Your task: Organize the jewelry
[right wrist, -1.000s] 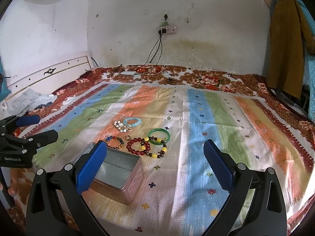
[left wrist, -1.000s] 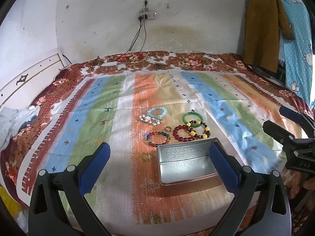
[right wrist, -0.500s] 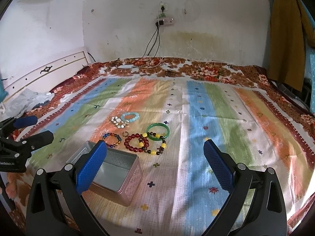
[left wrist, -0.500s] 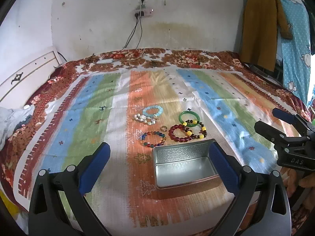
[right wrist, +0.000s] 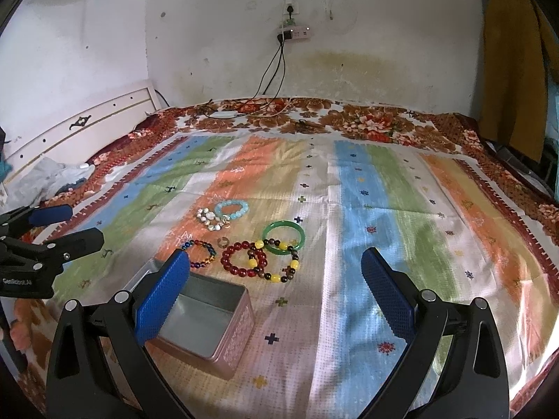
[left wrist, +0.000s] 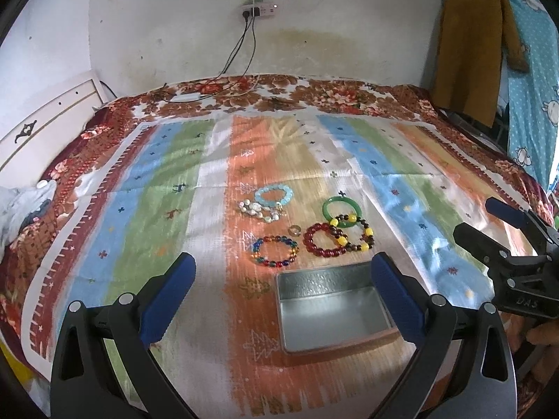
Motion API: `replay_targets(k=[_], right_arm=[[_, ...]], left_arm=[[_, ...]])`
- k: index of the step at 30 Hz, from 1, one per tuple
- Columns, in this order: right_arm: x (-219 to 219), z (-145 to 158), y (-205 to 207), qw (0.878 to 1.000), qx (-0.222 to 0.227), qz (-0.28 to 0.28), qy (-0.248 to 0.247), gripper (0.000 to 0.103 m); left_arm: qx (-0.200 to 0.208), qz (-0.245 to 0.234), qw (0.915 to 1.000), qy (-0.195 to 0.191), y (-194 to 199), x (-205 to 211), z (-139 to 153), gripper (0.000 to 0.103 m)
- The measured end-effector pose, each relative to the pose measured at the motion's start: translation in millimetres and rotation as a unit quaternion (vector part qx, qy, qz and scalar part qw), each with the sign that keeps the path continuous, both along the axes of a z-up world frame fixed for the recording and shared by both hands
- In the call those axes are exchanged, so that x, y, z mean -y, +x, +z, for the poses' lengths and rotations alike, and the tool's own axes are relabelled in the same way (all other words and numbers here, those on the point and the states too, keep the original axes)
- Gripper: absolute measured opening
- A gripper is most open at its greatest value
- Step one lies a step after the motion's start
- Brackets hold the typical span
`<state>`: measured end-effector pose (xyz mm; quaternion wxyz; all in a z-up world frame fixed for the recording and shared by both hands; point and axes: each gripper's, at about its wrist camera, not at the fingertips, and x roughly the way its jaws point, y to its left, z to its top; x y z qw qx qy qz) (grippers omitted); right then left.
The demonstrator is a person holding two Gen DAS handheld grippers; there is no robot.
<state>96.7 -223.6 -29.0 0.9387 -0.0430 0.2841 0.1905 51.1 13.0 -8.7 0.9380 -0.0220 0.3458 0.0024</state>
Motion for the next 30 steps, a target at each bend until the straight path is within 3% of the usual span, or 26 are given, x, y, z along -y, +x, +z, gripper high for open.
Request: replay_targets(k=[25,30], right_arm=[[-5,3,65,0.999,-0.041,-0.011,0.018,0.099],[-10,-2,79,0.999,-0.047,-0.018,-0.007,0.099]], left_arm=[[-0.019,0.007,0.9996,0.020,77,-12,-1,0.098],[-0.052,0.016,0.9985,-0.005,95,-23,-11,0.098]])
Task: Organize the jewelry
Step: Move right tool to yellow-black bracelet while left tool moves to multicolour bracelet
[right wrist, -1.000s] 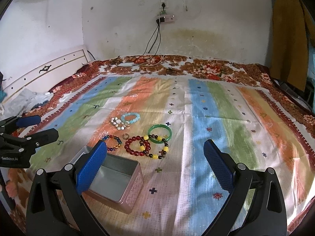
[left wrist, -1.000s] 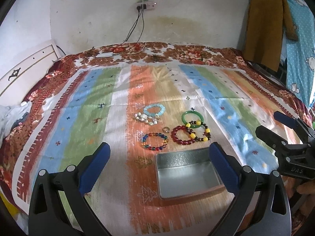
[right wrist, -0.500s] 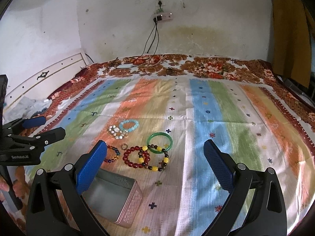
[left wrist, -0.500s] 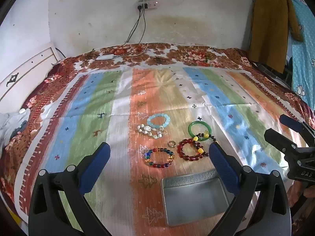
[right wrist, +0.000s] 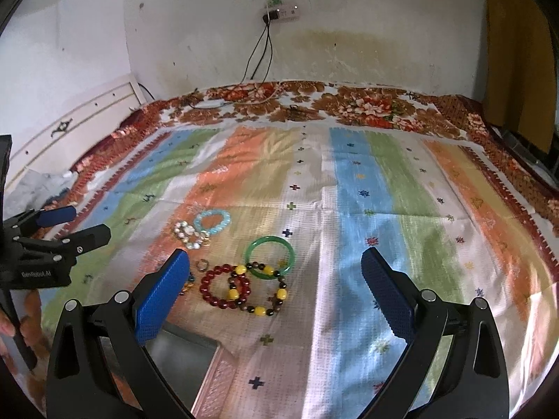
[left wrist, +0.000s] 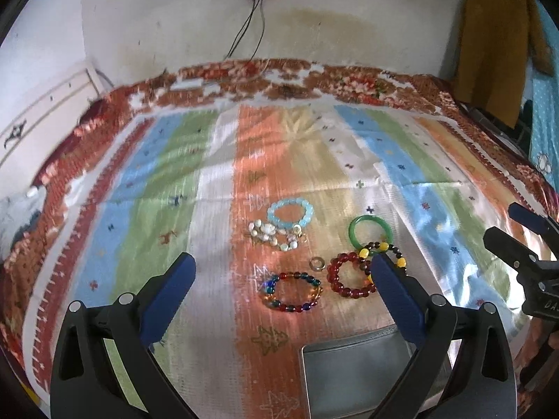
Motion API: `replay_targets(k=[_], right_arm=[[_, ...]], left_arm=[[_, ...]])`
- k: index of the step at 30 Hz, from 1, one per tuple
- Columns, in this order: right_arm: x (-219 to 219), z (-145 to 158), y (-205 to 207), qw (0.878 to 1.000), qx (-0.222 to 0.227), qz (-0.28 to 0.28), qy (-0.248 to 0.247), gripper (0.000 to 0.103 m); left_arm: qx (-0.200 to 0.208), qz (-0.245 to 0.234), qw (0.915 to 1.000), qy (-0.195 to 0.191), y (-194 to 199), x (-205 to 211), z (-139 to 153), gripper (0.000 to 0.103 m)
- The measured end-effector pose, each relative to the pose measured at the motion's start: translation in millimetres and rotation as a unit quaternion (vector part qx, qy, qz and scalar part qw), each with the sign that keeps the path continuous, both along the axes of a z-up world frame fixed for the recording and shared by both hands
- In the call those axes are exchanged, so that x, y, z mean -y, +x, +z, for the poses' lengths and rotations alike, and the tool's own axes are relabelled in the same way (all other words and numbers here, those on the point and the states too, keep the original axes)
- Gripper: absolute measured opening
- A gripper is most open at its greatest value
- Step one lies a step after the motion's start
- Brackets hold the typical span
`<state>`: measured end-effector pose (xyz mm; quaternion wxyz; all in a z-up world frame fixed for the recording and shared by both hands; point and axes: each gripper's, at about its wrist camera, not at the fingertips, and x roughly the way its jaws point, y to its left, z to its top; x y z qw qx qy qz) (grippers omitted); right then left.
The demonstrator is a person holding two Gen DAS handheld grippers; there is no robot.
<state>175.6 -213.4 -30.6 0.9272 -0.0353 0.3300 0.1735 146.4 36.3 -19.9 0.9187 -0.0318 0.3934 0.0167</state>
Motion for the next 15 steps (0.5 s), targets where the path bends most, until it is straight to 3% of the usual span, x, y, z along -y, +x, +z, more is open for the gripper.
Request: replay_targets(k=[9,15], right_arm=[[-8,-25,28,0.998,-0.058,-0.002,-0.034,0.099],[-5,-42,46,0.994,-0.111,-0.011,-0.023,0.099]], left_arm=[[-0.054,0.006,0.9980,-0.031,21,-15,-22,0.098],[-0.110,0.010,0.9926,-0.051,37,-22,-46,0.098]])
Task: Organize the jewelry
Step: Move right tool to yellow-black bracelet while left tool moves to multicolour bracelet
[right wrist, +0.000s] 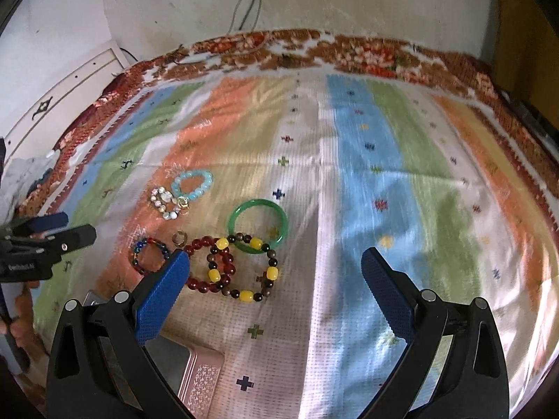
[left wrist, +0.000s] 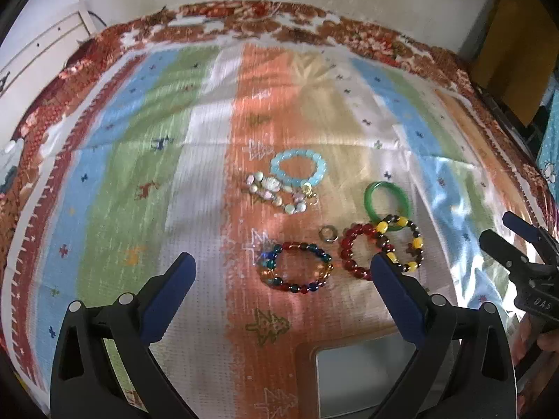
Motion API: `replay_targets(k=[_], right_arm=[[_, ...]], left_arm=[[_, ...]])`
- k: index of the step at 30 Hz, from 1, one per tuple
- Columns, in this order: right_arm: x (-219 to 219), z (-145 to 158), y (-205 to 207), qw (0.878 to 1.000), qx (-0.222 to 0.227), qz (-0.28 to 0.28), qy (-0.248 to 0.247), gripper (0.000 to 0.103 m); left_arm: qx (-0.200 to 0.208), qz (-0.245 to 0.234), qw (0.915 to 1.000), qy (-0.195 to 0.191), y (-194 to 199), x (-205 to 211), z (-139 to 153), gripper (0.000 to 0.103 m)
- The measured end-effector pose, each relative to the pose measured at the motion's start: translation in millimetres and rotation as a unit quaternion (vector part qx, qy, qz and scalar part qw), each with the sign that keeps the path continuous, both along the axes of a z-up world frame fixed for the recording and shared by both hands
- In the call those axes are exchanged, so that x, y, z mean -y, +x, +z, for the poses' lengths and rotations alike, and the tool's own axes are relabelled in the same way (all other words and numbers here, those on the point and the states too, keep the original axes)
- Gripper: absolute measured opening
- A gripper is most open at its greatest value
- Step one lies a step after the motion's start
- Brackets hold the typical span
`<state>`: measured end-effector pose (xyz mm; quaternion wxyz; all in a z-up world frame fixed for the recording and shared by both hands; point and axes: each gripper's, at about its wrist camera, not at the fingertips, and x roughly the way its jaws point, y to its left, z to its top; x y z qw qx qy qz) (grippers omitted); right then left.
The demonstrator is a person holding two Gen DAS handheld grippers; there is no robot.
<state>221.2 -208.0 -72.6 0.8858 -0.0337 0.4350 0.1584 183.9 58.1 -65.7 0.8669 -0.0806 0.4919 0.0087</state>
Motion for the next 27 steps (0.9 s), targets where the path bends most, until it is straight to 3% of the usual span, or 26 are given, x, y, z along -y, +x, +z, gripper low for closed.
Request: replay_targets(k=[10,27], right_arm=[[-7,-30,26,0.997,-0.075,0.001,-0.016,0.099],[-16,-68,54,0.987,-0.162,0.008,-0.020,0.099]], left_arm=[[-0.057,-0.001,0.9983,-0.012,20,-7,-25,0.098],[-0.113,0.001,0.9935,-0.014,41,-15,-55,0.097]])
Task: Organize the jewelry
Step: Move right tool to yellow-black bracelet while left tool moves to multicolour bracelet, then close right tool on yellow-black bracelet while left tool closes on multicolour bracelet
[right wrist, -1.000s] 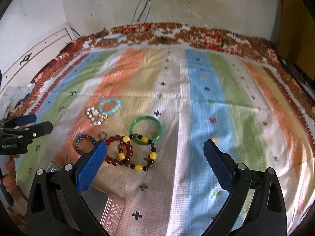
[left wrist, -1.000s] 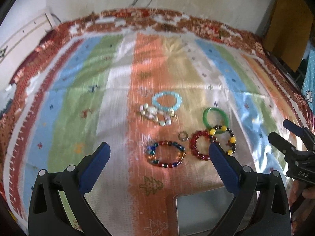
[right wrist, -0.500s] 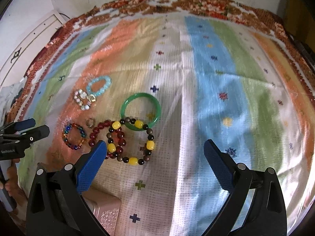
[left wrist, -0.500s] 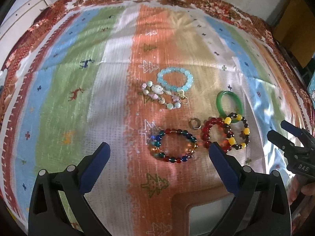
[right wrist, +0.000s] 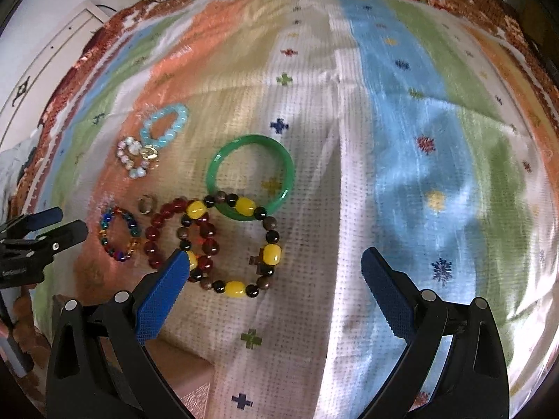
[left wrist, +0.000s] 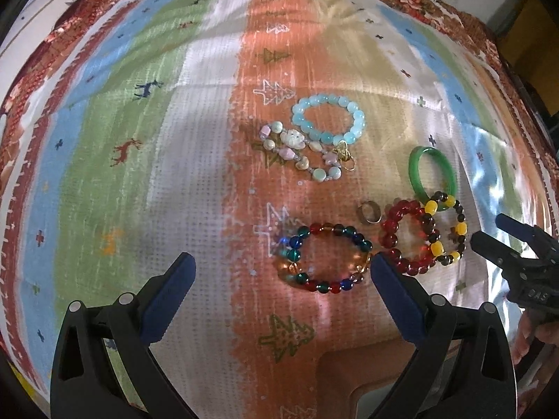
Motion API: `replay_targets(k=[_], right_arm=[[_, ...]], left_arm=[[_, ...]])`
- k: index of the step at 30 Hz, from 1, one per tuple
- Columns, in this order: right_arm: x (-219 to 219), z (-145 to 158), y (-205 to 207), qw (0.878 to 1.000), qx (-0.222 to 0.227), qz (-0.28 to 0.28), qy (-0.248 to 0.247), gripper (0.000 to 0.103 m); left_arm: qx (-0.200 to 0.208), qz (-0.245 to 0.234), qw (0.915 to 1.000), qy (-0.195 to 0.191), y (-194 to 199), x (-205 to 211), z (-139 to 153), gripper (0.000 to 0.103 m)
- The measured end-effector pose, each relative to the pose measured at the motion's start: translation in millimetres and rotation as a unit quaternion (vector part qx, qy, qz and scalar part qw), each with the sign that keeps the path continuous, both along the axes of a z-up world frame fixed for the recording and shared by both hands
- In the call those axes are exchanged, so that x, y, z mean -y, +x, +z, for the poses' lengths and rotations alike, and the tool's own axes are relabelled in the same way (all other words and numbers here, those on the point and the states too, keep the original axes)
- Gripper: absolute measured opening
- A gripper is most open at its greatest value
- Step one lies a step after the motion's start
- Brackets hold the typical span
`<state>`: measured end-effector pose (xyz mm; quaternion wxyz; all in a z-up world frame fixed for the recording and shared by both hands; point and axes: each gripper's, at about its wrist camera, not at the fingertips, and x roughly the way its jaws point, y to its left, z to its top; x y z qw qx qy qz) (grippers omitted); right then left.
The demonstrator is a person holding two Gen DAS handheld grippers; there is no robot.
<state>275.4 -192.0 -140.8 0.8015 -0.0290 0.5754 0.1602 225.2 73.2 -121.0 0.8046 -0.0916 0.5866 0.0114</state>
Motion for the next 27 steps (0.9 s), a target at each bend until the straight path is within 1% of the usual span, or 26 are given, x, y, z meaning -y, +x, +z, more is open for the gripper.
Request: replay_targets(k=[5,7,10,11,12,14,16,18,19,21,23,25,27], right_arm=[[-2,-10,9,1.000,-0.010,-0.004,-0.006,0.099],[-4,-14,10,1.000,-0.018,-0.003,-0.006,0.099],[-8,-20,9,1.000,-0.025,0.004,-0.008,0.099],[-9,-21,10,1.000,-0.027,0.007,-0.008,0.097],[-10,-23,11,0.999,-0.029,0.012,-0.010,0.093],[-13,-26,14,0.999,-0.027,0.013,-0.020,0.091],[-17,-28,17,0.999,-0.024,0.014,-0.030,0.089],[-19,-29,18,0.999,-0.024,0.016,-0.037,0.087],[-22,-29,19,0.999,-0.021,0.019,-0.046,0.085],[-25,-29,19,0.997,-0.013,0.024,-0.067,0.074],[-30,-29,20,0.996,-0.006,0.030,-0.086,0.070],[-33,-30,20,0.995,-0.004,0.034,-0.098,0.067],[-35,-31,20,0.993,-0.002,0.038,-0.109,0.062]], left_arm=[[-0.010,0.002,0.9999,0.005,8,-4,-8,0.097],[-0.014,-0.001,0.9999,-0.004,9,-5,-10,0.093],[-0.020,-0.009,0.9998,0.001,11,-3,-14,0.091],[-0.022,-0.009,0.9997,0.002,11,-2,-15,0.090],[-0.025,-0.011,0.9996,0.002,12,-1,-16,0.089],[-0.029,-0.016,0.9994,0.006,16,1,-21,0.087],[-0.037,-0.022,0.9990,0.016,19,3,-26,0.080],[-0.039,-0.029,0.9985,0.025,23,5,-30,0.078],[-0.037,-0.038,0.9981,0.032,25,8,-31,0.074],[-0.036,-0.043,0.9978,0.037,27,11,-31,0.072],[-0.034,-0.046,0.9975,0.041,30,12,-32,0.069],[-0.033,-0.055,0.9963,0.058,32,16,-34,0.063],[-0.033,-0.064,0.9945,0.075,36,23,-34,0.060]])
